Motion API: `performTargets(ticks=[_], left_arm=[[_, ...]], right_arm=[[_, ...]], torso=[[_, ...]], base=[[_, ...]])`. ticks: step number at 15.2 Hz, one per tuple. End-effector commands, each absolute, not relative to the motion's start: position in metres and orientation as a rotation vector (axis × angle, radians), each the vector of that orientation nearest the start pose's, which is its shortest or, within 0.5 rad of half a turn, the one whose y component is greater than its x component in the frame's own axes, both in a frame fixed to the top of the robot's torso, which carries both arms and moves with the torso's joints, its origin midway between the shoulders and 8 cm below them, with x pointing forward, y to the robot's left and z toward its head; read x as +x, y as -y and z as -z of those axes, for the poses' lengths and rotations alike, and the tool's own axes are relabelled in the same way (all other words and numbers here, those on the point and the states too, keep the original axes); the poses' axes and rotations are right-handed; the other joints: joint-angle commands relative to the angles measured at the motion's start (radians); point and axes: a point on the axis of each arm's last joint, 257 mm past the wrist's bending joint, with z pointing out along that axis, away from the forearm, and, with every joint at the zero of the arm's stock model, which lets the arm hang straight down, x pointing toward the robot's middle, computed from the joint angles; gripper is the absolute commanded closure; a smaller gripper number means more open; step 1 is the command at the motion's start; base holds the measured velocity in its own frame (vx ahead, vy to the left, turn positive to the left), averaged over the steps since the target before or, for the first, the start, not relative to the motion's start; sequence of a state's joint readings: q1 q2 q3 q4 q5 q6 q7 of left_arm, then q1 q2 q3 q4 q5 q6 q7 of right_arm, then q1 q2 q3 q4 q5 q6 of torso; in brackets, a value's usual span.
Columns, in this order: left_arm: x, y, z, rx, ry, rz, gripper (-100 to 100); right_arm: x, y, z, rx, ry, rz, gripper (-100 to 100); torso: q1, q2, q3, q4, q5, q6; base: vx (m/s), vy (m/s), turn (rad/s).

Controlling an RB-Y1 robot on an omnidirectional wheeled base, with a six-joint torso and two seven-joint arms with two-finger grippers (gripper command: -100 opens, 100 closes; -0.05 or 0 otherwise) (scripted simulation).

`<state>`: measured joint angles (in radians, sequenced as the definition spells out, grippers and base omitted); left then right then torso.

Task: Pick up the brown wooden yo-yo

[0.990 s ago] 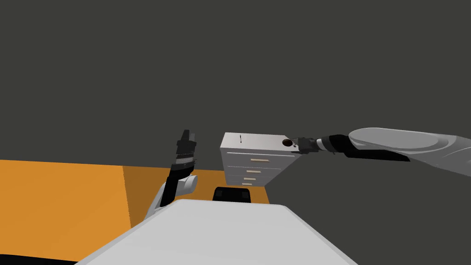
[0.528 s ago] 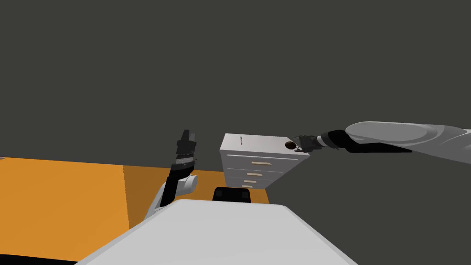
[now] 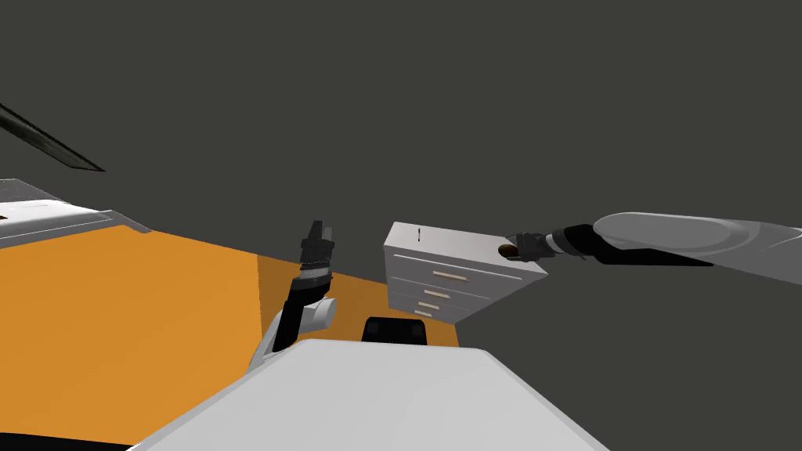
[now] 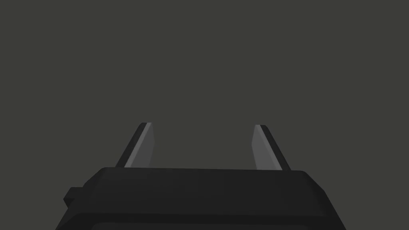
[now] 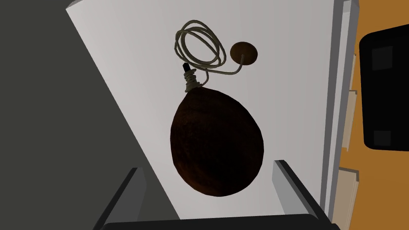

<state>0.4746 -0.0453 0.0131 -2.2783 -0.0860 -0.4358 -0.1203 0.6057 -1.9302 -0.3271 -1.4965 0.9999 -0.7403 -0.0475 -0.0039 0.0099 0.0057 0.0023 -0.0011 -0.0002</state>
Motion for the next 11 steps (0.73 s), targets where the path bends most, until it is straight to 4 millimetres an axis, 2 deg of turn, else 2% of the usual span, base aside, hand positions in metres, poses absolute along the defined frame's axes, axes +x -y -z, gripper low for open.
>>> performTargets(ticks=[1,7,9,11], left_arm=[[0.357,-0.279,-0.019,-0.625,-0.682,1.12,0],[0.357,-0.279,-0.019,-0.625,-0.682,1.12,0],[0.357,-0.279,-0.019,-0.625,-0.682,1.12,0],[0.357,-0.279,-0.019,-0.625,-0.682,1.12,0]], right_arm=[[0.422,0.55,0.091,-1.497,-2.118,0.461,-100],[0.416,0.574,0.096,-1.398,-2.194,0.499,-100],[0.411,0.59,0.099,-1.336,-2.239,0.526,-100],[0.412,0.586,0.098,-1.352,-2.23,0.517,-100]], torso=[[0.0,0.0,0.0,0.0,0.0,0.0],[0.0,-0.002,-0.001,0.0,0.0,0.0],[-0.001,-0.002,-0.001,0.0,0.0,0.0],[0.0,0.001,0.001,0.0,0.0,0.0]], base=[[-0.11,-0.053,0.195],[-0.102,-0.037,0.247],[-0.142,-0.042,0.324],[-0.121,-0.027,0.201]])
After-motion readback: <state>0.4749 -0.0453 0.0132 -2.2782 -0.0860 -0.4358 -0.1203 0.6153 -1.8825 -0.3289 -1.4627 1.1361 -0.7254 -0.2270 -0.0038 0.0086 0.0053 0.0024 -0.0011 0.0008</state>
